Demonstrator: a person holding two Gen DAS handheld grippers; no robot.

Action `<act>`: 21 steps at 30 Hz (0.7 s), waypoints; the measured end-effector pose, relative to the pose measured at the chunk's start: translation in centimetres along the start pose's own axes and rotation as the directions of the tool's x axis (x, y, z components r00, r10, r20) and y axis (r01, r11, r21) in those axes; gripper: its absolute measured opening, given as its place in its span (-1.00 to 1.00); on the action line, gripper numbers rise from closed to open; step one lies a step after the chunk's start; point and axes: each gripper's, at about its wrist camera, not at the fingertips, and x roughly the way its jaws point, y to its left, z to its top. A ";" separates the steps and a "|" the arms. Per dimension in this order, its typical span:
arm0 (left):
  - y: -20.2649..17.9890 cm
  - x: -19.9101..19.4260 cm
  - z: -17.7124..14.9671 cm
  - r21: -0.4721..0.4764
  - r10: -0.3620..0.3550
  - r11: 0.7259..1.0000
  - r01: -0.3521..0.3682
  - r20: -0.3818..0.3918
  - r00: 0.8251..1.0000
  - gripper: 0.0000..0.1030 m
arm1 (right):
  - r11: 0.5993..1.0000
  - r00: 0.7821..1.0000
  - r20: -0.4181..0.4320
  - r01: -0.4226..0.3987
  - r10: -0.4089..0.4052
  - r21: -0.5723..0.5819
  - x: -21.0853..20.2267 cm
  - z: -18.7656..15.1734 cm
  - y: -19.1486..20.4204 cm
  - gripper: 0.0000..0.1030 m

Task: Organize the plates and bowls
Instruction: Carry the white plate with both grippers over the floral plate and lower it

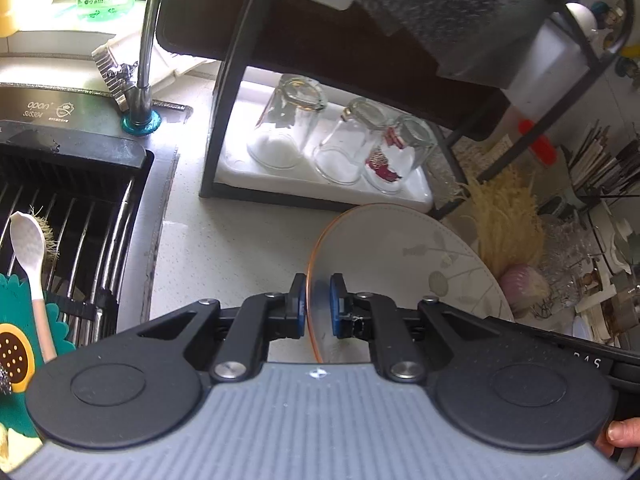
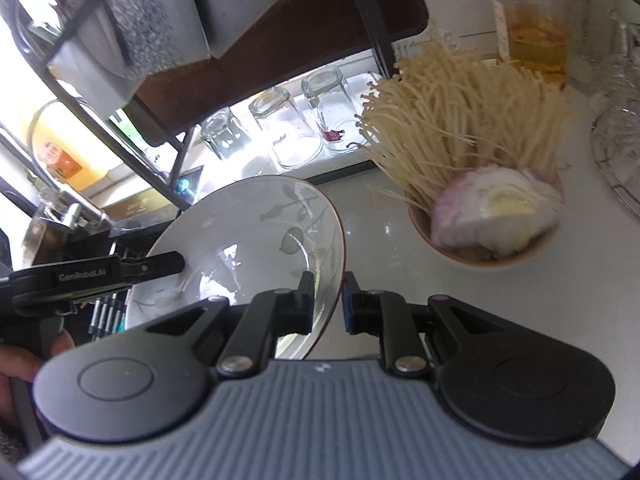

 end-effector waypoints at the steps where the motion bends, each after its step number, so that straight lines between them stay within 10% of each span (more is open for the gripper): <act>1: -0.3 -0.4 -0.3 0.002 -0.005 1.000 0.005 0.004 1.000 -0.74 | 1.000 1.000 0.009 -0.003 0.003 0.000 -0.6 -0.2 -0.1 -0.67; 21: -6.7 -6.0 -6.8 0.028 -0.014 1.000 0.013 0.034 0.999 -0.74 | 1.000 0.997 0.072 -0.019 0.020 -0.013 -9.3 -4.4 -2.5 -0.67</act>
